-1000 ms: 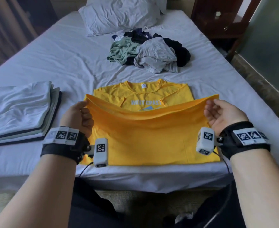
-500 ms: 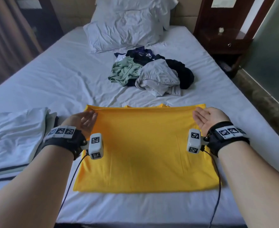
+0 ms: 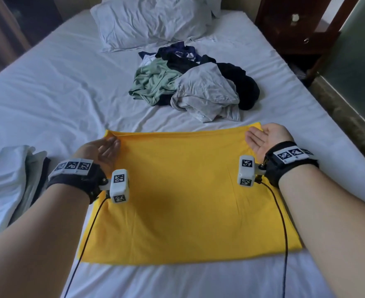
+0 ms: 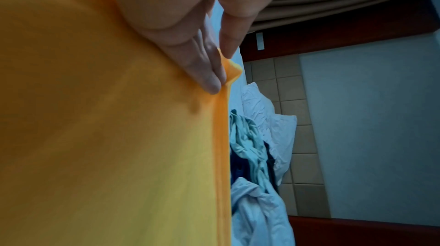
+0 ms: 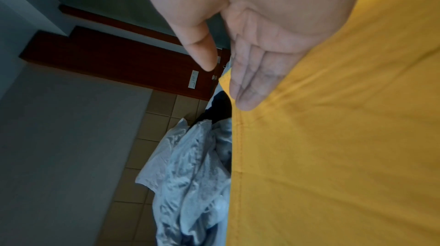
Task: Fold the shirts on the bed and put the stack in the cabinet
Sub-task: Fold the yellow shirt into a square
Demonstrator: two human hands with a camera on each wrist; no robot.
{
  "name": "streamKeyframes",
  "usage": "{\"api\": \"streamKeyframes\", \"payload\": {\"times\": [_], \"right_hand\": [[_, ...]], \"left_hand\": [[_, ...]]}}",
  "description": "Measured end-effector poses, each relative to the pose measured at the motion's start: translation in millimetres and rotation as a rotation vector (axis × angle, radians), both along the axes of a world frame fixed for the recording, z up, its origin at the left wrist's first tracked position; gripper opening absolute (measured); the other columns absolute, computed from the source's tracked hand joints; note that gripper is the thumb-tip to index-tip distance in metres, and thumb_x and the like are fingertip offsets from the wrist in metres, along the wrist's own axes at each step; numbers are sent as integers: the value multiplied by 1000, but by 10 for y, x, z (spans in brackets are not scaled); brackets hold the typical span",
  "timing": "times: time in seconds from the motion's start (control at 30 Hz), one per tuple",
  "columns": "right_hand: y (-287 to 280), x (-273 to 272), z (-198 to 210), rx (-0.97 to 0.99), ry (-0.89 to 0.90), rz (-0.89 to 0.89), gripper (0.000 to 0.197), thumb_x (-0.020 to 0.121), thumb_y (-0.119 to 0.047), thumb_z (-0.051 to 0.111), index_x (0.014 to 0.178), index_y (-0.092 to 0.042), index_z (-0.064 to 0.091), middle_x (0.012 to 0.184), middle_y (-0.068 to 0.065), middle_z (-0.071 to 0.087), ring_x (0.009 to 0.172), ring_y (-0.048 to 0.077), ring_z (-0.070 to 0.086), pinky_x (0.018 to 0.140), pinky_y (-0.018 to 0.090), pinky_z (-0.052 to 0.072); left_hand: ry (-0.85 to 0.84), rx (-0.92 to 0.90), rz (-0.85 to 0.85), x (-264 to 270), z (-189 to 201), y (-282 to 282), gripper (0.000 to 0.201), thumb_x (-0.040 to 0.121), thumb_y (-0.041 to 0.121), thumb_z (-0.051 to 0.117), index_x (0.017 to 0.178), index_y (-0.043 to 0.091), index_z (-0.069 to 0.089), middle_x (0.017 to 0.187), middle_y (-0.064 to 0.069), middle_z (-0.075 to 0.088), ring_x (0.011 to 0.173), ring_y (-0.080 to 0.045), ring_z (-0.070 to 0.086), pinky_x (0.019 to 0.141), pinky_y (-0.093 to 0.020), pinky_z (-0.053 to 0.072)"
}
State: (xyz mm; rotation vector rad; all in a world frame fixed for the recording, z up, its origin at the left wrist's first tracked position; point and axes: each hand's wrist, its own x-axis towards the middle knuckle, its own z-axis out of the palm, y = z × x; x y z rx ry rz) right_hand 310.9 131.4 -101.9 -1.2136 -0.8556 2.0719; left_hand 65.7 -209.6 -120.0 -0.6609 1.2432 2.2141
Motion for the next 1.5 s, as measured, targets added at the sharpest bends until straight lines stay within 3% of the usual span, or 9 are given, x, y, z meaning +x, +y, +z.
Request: {"api": "streamKeyframes", "payload": {"times": [0.23,0.4,0.5,0.57,0.7,0.83,1.17,1.3,1.5], "right_hand": [[-268,110,77,345,-241,153,14,93,-4,60,103,-12,62,111,18,69,88,28,70,84,45,59],[-815,523,61,916,-677,540,19,90,-13,64,106,-21,70,94,-2,71,87,17,68,75,33,57],[-1044,821,30,1051,-869,671,31,91,-15,58,119,-25,66,118,-4,67,105,20,63,84,31,54],[-1155,994,-14,1163,-1045,839,50,90,-18,56,139,-28,53,144,-2,52,131,24,46,103,36,46],[-1362,1271,-132,1287,-1338,1201,98,82,-21,57,161,-28,-1,169,-3,-9,154,31,-11,126,46,8],[-1472,1528,-321,1257,-1441,1283,108,84,-20,57,158,-28,-21,165,-4,-29,152,30,-24,125,49,-3],[-1330,1694,-325,1216,-1435,1366,121,80,-3,60,152,-38,-31,161,-14,-34,153,21,-21,126,44,8],[-1267,1685,-343,1336,-1335,1203,96,92,-14,55,159,-38,-9,169,-11,-4,155,22,7,123,45,21],[-1245,1712,-290,1430,-1306,985,64,92,0,40,150,-27,32,151,3,42,128,29,53,102,43,46]], "left_hand": [[268,-73,-22,100,117,-182,34,95,5,65,129,3,59,113,-17,73,98,-32,75,77,-36,63],[753,-693,-387,734,303,-354,13,92,7,67,96,17,73,93,-11,77,83,-27,73,76,-40,61],[1155,-1236,-746,1111,268,-549,13,93,25,66,102,31,75,93,6,74,83,-22,70,76,-35,58],[1339,-1330,-912,1346,210,-685,27,94,39,67,119,32,71,111,7,70,99,-21,68,86,-35,54],[1362,-1464,-1331,1694,-1,-863,98,83,57,72,162,34,17,169,2,13,155,-24,19,123,-43,26],[1229,-1709,-1529,1873,-141,-963,126,77,57,74,161,28,-16,168,-4,-22,156,-29,-15,127,-43,-1],[1232,-1681,-1628,1677,-224,-955,117,85,36,71,158,32,-21,169,-8,-20,157,-32,-7,128,-43,6],[1256,-1676,-1606,1657,-240,-952,105,90,28,63,160,33,-16,170,-6,-16,158,-31,-3,128,-42,7],[1472,-1520,-1139,1532,-208,-1137,62,92,30,67,149,43,46,149,3,48,132,-30,53,106,-42,48]]}}
